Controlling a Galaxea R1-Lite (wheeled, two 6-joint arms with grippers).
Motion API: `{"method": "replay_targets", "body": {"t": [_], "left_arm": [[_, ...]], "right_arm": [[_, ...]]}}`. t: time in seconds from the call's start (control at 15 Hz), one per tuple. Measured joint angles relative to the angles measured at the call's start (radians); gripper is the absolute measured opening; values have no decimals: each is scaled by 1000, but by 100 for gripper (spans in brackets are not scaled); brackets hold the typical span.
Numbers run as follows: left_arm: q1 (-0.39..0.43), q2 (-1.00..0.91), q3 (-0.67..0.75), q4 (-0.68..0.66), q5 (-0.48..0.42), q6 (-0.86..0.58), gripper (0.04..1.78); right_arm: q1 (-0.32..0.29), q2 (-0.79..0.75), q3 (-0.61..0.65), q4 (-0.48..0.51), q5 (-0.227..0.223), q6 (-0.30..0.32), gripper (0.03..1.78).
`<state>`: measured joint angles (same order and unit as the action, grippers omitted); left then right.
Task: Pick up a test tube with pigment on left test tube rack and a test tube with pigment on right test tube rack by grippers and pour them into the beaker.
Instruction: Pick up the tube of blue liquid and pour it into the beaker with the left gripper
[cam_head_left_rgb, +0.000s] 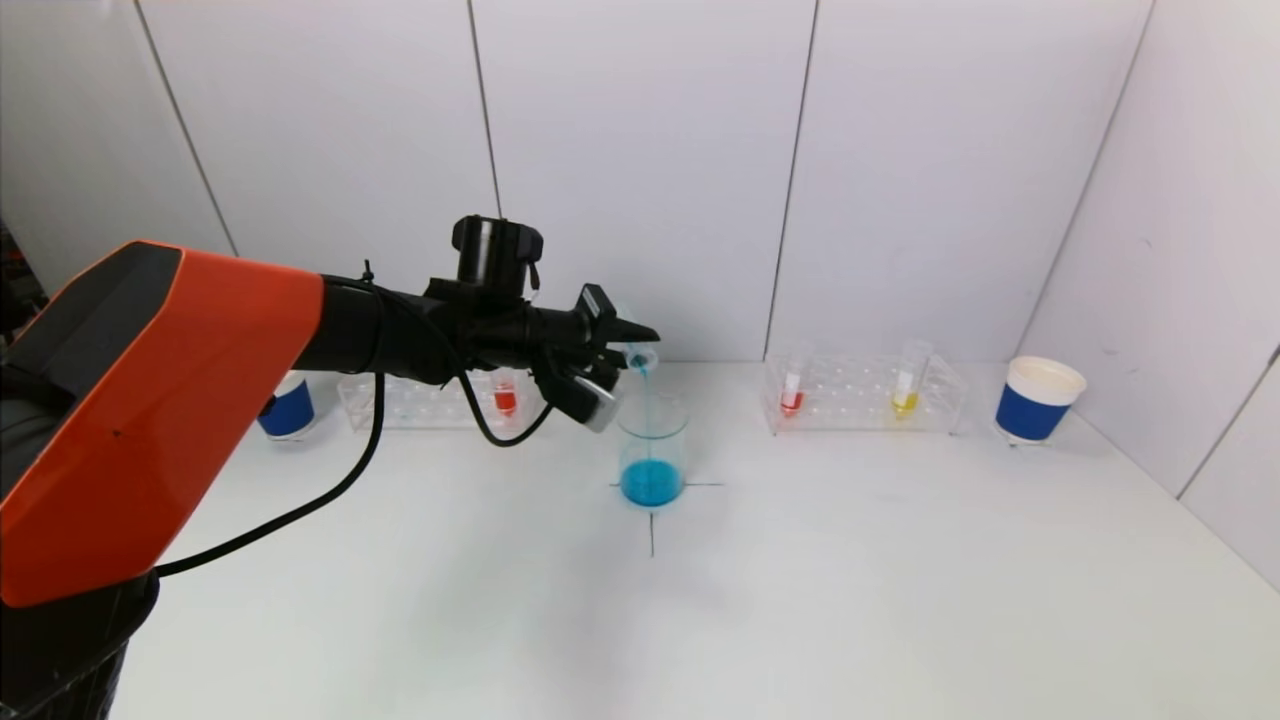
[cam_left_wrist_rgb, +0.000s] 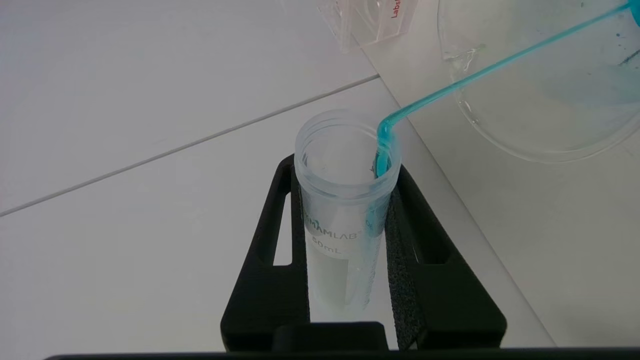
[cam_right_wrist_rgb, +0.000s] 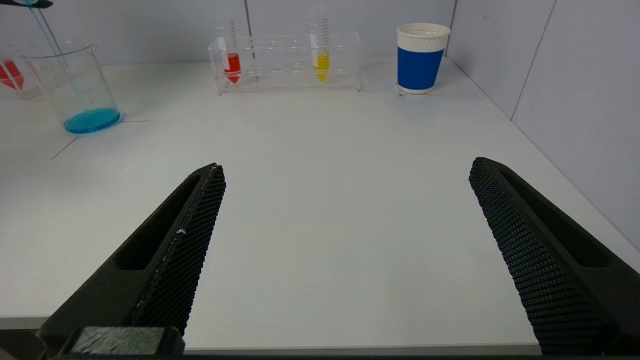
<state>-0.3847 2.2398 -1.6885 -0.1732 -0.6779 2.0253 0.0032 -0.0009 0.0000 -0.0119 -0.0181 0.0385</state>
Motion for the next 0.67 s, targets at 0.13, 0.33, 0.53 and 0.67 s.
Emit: {"method": "replay_targets", "body": {"t": [0.13, 0.33, 0.53, 0.67], "left_arm": [[-1, 0, 0, 0, 2, 14, 46], [-1, 1, -9, 0, 4, 37, 46], [-2, 5, -27, 0, 5, 50, 46], [-2, 6, -29, 1, 6, 51, 46]], "right_arm": [[0, 0, 0, 0, 0, 0, 177], [0, 0, 0, 0, 0, 0, 177], [0, 0, 0, 0, 0, 0, 177], [0, 0, 0, 0, 0, -1, 177]]}}
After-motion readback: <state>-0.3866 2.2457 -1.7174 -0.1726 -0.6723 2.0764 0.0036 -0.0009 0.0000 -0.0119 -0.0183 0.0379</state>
